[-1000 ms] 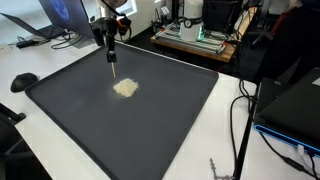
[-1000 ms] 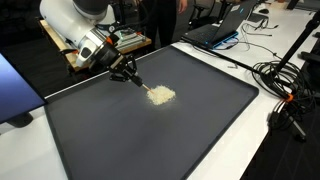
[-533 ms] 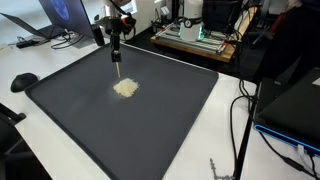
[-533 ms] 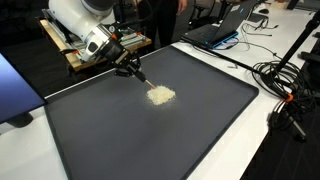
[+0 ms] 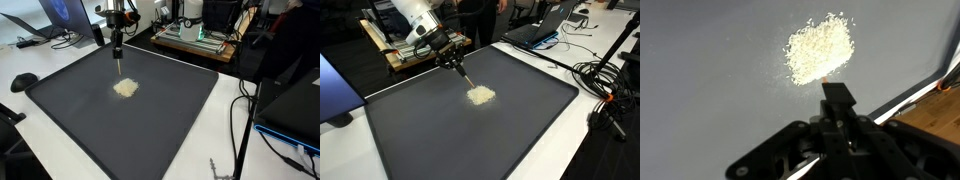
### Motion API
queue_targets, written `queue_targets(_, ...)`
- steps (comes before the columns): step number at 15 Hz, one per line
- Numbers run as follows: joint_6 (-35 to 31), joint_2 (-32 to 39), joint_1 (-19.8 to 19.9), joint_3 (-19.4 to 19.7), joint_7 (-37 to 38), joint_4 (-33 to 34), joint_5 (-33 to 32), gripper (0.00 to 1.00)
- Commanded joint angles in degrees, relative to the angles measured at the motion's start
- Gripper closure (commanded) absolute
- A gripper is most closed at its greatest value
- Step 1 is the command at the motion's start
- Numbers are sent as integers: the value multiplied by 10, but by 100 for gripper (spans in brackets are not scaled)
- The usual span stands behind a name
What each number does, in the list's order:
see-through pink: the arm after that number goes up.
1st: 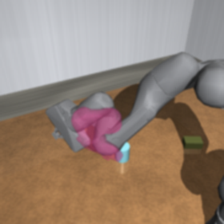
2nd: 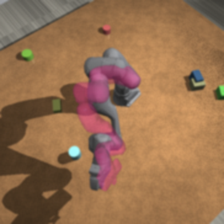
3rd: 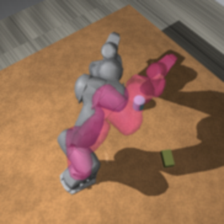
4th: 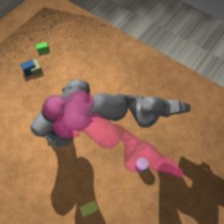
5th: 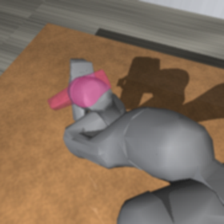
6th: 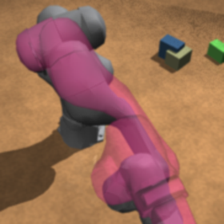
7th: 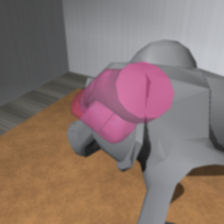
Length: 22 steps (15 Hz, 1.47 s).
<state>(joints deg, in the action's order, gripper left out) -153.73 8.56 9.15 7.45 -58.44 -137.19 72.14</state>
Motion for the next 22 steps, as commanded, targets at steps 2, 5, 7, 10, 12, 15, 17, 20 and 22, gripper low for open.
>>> queue_targets(2,-30,-51,-24,6,123,-43,-169,97)
queue_targets(5,-28,-62,-33,6,206,-49,-295,97)
queue_targets(7,-35,-66,-42,3,255,-50,-372,97)
queue_targets(10,-54,-71,-57,-2,315,-57,-465,97)
queue_targets(12,-71,-71,-70,-3,367,-64,-537,97)
queue_targets(15,-75,-67,-69,-18,480,-64,-681,97)
queue_targets(17,-60,-64,-77,-20,551,-53,-778,97)
queue_targets(20,-18,-67,-102,-19,658,-32,-925,97)
queue_targets(22,21,-64,-121,-32,721,-13,-1011,97)
